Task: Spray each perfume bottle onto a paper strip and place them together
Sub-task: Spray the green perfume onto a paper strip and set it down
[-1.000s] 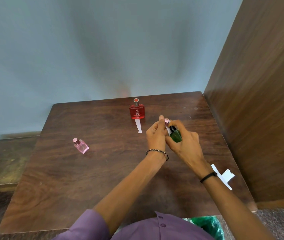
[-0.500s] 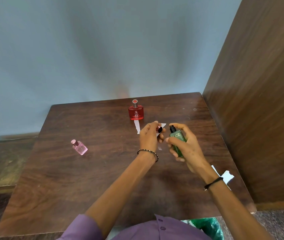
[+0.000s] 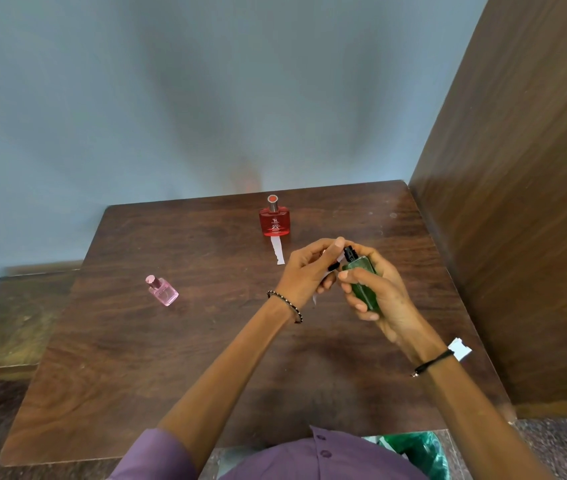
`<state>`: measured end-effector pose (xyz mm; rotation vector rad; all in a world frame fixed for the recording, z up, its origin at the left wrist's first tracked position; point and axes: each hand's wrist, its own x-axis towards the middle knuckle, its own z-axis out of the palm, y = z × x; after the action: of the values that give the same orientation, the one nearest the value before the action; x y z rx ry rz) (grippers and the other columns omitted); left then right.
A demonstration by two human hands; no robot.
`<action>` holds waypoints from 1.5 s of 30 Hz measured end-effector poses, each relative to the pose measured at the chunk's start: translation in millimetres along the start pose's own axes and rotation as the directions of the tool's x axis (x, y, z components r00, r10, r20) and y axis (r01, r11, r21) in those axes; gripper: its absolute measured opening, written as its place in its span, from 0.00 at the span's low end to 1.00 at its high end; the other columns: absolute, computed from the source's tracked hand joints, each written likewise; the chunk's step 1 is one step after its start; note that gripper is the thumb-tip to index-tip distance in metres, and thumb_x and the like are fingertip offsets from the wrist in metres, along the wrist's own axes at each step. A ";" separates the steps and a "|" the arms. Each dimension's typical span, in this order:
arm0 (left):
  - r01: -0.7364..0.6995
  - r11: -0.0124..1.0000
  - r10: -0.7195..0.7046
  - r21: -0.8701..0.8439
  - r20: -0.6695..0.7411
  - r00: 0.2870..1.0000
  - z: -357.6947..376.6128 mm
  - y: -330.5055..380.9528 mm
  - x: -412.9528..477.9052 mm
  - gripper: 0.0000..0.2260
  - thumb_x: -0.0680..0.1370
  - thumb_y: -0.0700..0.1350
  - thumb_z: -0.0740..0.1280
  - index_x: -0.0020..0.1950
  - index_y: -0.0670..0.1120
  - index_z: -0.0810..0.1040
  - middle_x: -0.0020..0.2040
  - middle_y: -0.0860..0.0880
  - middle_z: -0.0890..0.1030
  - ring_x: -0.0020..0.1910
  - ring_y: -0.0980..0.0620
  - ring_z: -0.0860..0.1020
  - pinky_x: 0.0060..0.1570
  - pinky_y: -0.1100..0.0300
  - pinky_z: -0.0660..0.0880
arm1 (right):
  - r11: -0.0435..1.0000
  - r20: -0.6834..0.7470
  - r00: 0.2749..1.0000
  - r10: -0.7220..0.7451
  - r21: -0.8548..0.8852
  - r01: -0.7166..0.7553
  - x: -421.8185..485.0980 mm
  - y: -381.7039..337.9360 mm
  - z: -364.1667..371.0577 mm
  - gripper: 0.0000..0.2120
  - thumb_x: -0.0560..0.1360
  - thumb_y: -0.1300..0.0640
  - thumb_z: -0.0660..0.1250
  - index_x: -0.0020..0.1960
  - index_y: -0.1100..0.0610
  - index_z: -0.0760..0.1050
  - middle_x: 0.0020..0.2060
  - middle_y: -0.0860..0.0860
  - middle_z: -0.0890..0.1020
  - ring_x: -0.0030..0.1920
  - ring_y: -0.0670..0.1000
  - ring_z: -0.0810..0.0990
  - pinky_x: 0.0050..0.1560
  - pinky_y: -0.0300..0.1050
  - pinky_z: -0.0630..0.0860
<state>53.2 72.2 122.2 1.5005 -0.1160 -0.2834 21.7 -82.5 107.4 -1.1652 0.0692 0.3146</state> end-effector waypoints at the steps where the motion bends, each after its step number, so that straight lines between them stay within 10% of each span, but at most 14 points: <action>1: -0.003 1.000 0.003 0.010 0.019 1.000 -1.2 0.5 0.5 0.14 0.83 0.51 0.64 0.57 0.42 0.83 0.32 0.45 0.74 0.24 0.58 0.70 0.23 0.68 0.66 | 1.000 0.003 1.000 0.010 0.008 -0.010 0.3 -0.2 -0.9 0.25 0.71 0.60 0.75 0.66 0.50 0.76 0.34 0.55 0.78 0.22 0.48 0.69 0.19 0.34 0.62; 14: -0.066 0.994 0.071 0.081 -0.054 0.996 -2.8 4.1 7.3 0.11 0.78 0.46 0.71 0.52 0.38 0.86 0.34 0.53 0.81 0.23 0.52 0.71 0.25 0.67 0.68 | 0.998 -0.024 0.998 0.052 -0.034 -0.053 3.8 -0.8 -1.3 0.25 0.69 0.59 0.74 0.65 0.53 0.74 0.32 0.55 0.78 0.22 0.48 0.69 0.19 0.34 0.62; 23: -0.073 0.988 0.094 0.139 -0.150 0.984 -5.6 3.5 13.1 0.11 0.76 0.52 0.73 0.47 0.44 0.88 0.33 0.50 0.83 0.23 0.47 0.74 0.26 0.65 0.71 | 0.847 -0.098 0.988 -0.121 -0.529 0.052 3.5 -12.8 7.7 0.26 0.70 0.56 0.71 0.62 0.37 0.68 0.29 0.50 0.79 0.24 0.49 0.72 0.22 0.40 0.68; 36: 0.083 0.995 -0.090 -0.058 -0.125 0.988 -7.1 5.2 16.3 0.19 0.84 0.55 0.59 0.49 0.47 0.86 0.33 0.51 0.82 0.25 0.57 0.73 0.26 0.66 0.70 | 0.951 -0.060 0.994 -0.094 -0.300 0.072 6.0 -9.3 -0.2 0.28 0.71 0.58 0.74 0.67 0.39 0.71 0.32 0.54 0.80 0.24 0.50 0.71 0.22 0.36 0.65; 45: 0.241 0.923 -0.302 -0.301 -0.176 0.937 -7.6 1.8 24.3 0.09 0.82 0.38 0.60 0.53 0.38 0.79 0.41 0.44 0.81 0.28 0.54 0.76 0.27 0.63 0.73 | 0.992 0.070 0.996 -0.053 -0.108 0.060 2.0 -7.1 -4.9 0.25 0.78 0.60 0.67 0.72 0.44 0.73 0.38 0.56 0.80 0.24 0.48 0.71 0.21 0.34 0.63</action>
<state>78.7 73.4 121.1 1.2577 0.3035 -0.3407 26.2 -89.1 111.3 -1.2629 -0.0407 0.3106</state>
